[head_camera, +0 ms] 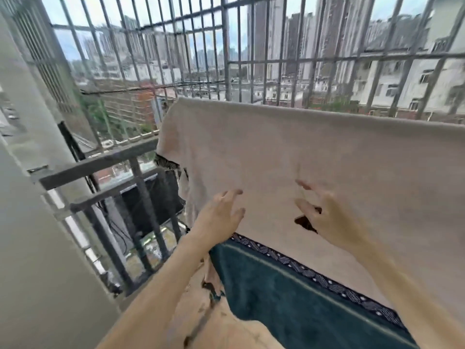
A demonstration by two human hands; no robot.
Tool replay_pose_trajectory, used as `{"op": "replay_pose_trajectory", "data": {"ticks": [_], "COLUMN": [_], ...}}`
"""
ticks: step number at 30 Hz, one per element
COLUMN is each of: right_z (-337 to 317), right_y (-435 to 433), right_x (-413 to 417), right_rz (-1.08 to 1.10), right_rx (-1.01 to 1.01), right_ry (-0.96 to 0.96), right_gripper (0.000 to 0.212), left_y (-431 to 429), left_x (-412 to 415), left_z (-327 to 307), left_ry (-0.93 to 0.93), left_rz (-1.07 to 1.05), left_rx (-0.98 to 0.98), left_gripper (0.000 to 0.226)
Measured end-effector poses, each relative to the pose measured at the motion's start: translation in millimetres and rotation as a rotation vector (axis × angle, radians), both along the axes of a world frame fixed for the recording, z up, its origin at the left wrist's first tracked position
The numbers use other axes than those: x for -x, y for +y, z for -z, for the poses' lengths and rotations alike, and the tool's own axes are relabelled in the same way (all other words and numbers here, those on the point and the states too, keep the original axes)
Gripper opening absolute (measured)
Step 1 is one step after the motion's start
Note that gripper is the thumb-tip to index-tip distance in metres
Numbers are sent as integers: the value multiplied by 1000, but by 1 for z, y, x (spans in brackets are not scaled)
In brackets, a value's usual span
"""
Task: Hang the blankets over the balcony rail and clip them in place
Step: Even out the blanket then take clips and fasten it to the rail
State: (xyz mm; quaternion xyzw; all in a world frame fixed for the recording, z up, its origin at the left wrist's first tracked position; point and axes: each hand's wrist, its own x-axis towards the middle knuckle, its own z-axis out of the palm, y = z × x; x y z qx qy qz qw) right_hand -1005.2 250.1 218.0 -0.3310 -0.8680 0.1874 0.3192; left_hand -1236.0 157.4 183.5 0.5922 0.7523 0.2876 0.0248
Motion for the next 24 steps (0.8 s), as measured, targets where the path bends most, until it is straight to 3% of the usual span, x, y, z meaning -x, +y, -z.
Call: {"op": "replay_pose_trajectory", "data": {"ticks": [7, 16, 24], "right_z": [33, 87, 93], "right_y": [50, 102, 125], "right_x": [156, 349, 463], "right_rz": [-173, -345, -390], "right_rx": [6, 220, 266], "right_ry": [0, -15, -60], "right_gripper": [42, 42, 41], "left_y": [18, 54, 106], "left_x": [141, 319, 433], "left_z": [35, 52, 71], "left_ry": [-43, -71, -213], "left_rz": [-125, -275, -280], "left_rx": [19, 87, 107], "left_gripper": [41, 42, 41]}}
